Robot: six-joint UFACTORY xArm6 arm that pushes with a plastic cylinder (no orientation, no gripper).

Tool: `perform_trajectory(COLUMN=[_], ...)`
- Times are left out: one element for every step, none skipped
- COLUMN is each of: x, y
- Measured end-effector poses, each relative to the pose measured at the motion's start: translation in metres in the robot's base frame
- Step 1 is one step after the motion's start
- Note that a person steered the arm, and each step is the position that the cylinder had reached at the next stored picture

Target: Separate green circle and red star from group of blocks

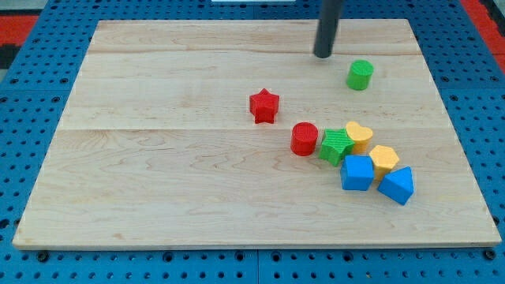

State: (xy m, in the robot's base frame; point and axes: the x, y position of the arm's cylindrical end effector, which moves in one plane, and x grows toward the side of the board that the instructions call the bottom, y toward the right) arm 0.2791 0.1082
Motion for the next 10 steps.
perform_trajectory(x=[-0.022,0.025,0.044,0.039,0.061,0.068,0.048,0.031,0.073,0.112], y=[0.062,0.128,0.108,0.032,0.067,0.030,-0.050,-0.098,-0.060,-0.065])
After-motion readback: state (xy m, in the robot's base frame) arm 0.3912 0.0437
